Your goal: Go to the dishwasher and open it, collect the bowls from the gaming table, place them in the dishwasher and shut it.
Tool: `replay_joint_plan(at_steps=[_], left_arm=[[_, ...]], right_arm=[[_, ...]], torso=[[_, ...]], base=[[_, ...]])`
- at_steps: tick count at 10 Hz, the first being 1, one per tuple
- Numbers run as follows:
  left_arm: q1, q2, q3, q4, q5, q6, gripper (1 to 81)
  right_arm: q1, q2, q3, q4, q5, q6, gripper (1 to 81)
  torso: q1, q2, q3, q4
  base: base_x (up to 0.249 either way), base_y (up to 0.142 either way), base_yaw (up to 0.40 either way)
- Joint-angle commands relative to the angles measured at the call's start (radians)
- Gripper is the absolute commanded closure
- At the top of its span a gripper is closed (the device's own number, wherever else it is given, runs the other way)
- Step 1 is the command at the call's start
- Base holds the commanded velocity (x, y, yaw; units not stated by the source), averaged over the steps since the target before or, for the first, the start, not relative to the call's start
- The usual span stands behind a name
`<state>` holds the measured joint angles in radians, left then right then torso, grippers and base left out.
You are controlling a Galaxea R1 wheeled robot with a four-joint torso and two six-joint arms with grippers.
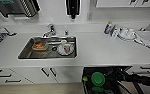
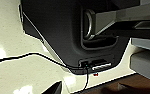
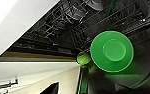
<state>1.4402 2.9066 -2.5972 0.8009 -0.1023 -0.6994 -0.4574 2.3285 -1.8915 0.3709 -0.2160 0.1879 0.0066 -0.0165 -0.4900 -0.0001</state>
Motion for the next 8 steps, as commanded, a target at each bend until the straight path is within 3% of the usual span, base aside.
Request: replay_joint_plan(at_steps=[1,3,5,8], left_arm=[[0.013,-0.009,-0.018,0.008,0.023,0.006,1.0],[0.013,-0.010,-0.037,0.000,-0.005,0.004,1.0],[0.015,-0.016,-0.054,-0.005,-0.046,-0.002,1.0],[0.013,-0.006,-0.121,-0.051,-0.065,-0.009,1.0]], right_arm=[[0.019,-0.229,0.166,0.020,-0.074,-0.002,1.0],[-0.057,-0.323,0.223,0.019,-0.074,-0.013,1.0],[-0.171,-0.337,0.244,0.016,-0.071,-0.015,1.0],[-0.312,-0.318,0.244,0.008,-0.052,-0.018,1.0]], torso=[[0.000,0.000,0.000,0.000],[0.000,0.000,0.000,0.000],[0.000,0.000,0.000,0.000],[0.000,0.000,0.000,0.000]], base=[[0.000,0.000,0.000],[0.000,0.000,0.000],[0.000,0.000,0.000],[0.000,0.000,0.000]])
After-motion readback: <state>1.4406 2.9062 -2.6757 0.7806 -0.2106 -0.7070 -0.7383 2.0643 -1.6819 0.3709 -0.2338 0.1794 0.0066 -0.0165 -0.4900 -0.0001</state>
